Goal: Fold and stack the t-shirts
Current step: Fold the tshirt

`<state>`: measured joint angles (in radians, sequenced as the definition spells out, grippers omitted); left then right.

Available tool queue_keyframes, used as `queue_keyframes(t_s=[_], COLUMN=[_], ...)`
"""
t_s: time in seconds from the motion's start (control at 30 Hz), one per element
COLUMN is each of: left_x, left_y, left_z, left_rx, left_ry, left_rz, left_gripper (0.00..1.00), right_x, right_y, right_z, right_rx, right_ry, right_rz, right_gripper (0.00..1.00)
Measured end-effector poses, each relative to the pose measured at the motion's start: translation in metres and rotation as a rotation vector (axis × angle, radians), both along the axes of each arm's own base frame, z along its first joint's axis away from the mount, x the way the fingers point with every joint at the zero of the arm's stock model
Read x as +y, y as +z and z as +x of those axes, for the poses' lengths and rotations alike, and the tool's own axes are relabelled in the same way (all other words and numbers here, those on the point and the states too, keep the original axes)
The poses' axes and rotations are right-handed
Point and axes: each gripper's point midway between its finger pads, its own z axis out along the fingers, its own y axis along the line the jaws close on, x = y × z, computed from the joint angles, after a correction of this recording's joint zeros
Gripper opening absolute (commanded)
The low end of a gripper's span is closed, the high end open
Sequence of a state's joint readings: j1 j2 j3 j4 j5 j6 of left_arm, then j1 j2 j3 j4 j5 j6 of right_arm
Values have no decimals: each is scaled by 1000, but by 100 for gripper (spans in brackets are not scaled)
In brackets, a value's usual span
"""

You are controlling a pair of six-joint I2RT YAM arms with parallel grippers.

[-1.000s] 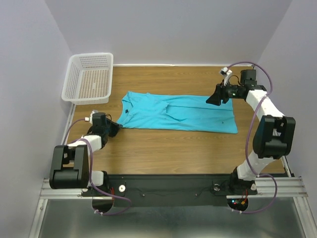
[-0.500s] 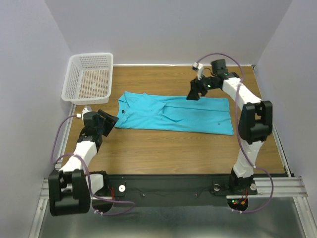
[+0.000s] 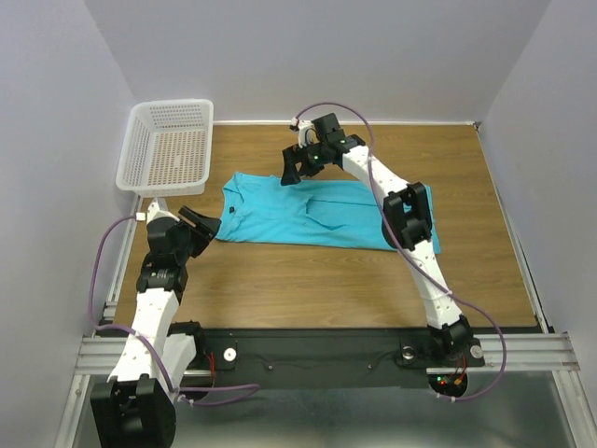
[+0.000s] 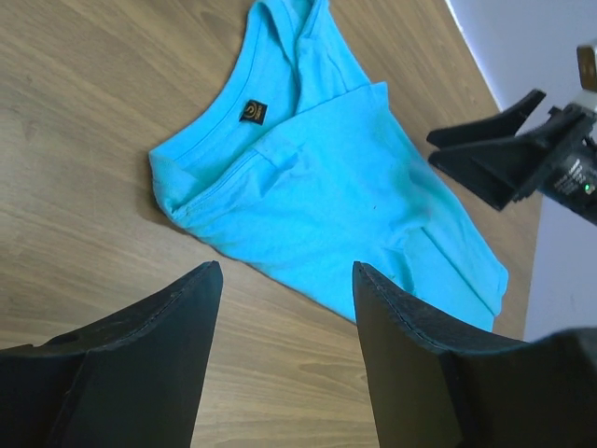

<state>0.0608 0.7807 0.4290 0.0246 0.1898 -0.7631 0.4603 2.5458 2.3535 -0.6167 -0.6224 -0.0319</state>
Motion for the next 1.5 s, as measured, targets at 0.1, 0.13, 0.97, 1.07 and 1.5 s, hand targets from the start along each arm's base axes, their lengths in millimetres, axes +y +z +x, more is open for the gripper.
queue_keyframes(t_s=[0.1, 0.13, 0.97, 1.07, 1.5], left_x=[-1, -2, -7, -7, -8], left_y=[-7, -9, -11, -11, -5], left_z=[-5, -6, -12, -12, -13], left_rx=[32, 41, 57, 58, 37], left_ry=[-9, -13, -42, -44, -48], left_rz=[3, 1, -10, -11, -11], left_gripper=[69, 69, 69, 69, 69], right_x=[10, 9, 18, 19, 23], right_y=[-13, -20, -43, -44, -48], right_z=[9, 12, 12, 12, 11], right_rx=[-5, -5, -45, -41, -2], right_ry=[-42, -59, -27, -23, -37], right_rz=[-23, -38, -81, -75, -54], right_gripper=[98, 97, 45, 37, 0])
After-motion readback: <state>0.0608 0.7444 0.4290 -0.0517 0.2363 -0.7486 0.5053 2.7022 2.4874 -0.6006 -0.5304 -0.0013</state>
